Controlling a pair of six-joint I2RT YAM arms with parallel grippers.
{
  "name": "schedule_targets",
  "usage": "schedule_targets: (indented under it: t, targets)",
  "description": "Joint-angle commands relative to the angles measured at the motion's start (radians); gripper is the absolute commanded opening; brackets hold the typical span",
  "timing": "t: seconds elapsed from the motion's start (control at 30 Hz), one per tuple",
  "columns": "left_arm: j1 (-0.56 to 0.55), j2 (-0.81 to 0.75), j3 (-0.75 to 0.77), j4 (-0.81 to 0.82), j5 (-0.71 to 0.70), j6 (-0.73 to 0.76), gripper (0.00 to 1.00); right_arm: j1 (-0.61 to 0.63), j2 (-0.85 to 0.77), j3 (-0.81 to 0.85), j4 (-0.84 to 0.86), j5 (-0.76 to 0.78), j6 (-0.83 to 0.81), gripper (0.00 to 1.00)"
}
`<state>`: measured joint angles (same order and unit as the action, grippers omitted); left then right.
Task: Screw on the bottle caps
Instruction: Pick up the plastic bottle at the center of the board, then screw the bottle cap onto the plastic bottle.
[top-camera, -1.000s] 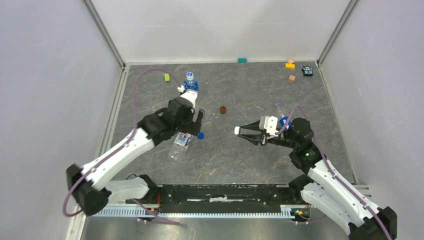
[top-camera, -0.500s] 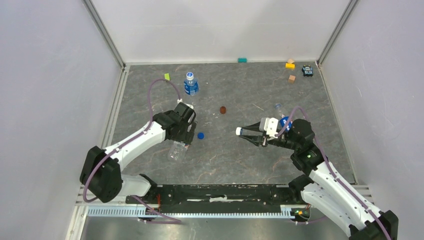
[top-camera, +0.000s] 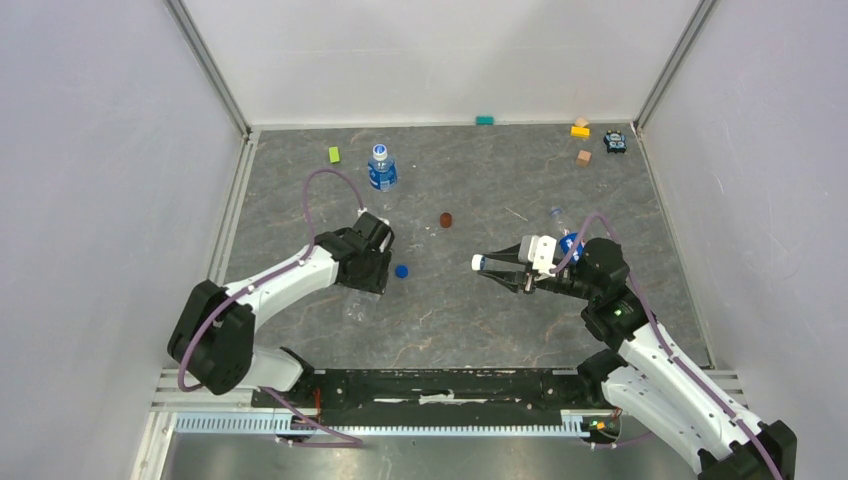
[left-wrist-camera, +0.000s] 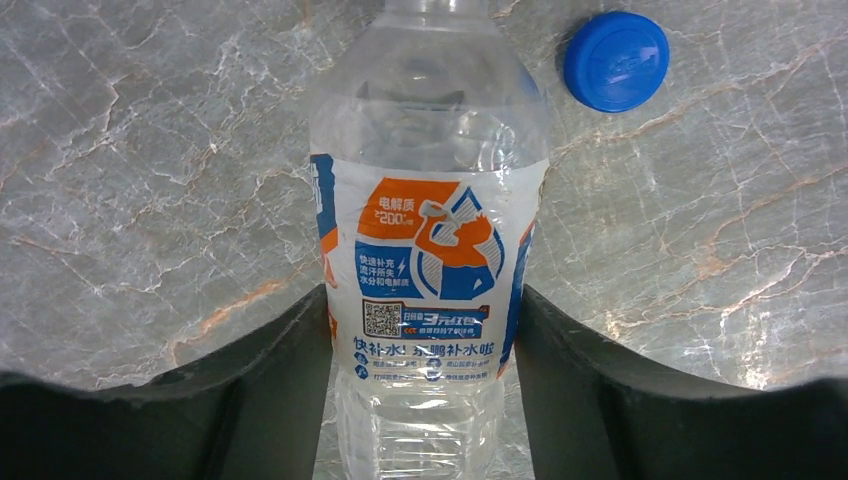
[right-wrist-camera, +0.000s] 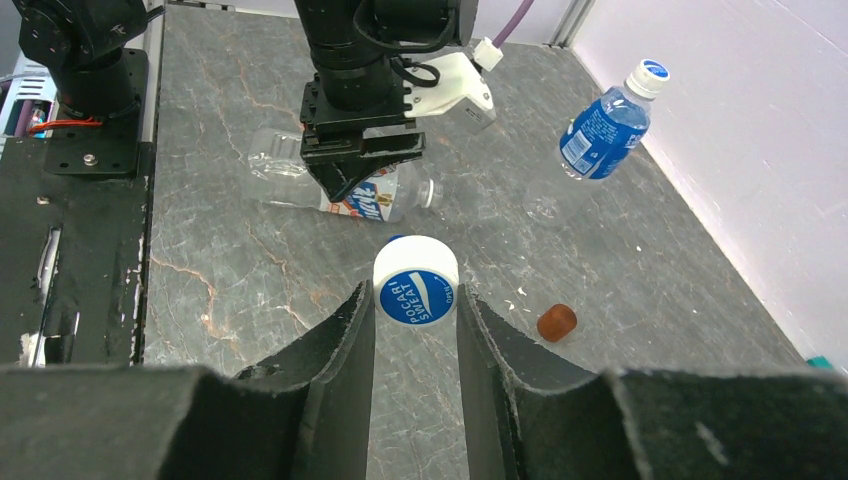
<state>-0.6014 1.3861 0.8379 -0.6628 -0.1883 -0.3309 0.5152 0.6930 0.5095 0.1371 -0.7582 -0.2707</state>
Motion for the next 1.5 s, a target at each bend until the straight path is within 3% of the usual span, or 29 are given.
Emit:
schedule_targets:
  t: [0.0, 0.13, 0.33, 0.5, 0.57, 0.8, 1.0, 1.47]
  targets:
    - [0.005, -0.027, 0.004, 0.049, 0.027, -0.023, 0.63, 0.001, -0.004, 0.026, 0.018, 0.0, 0.0, 0.0]
    - [0.003, -0.113, 0.003, 0.081, 0.084, 0.049, 0.55, 0.001, 0.001, 0.054, -0.017, -0.003, -0.009, 0.0]
    - [0.002, -0.32, -0.021, 0.193, 0.335, 0.244, 0.39, 0.002, 0.024, 0.147, -0.16, -0.018, -0.064, 0.0]
    - [0.002, -0.445, -0.04, 0.235, 0.554, 0.472, 0.39, 0.001, 0.069, 0.258, -0.323, -0.027, -0.112, 0.0]
    - [0.002, -0.476, -0.043, 0.241, 0.608, 0.558, 0.38, 0.001, 0.093, 0.305, -0.389, -0.035, -0.139, 0.0]
    - [-0.013, -0.519, -0.046, 0.261, 0.803, 0.773, 0.22, 0.004, 0.21, 0.484, -0.628, -0.111, -0.258, 0.0]
    - [-0.07, -0.548, -0.075, 0.291, 0.797, 0.877, 0.19, 0.032, 0.269, 0.538, -0.681, -0.144, -0.284, 0.0]
    - [-0.139, -0.536, -0.061, 0.292, 0.757, 0.882, 0.19, 0.103, 0.305, 0.573, -0.664, -0.103, -0.296, 0.0]
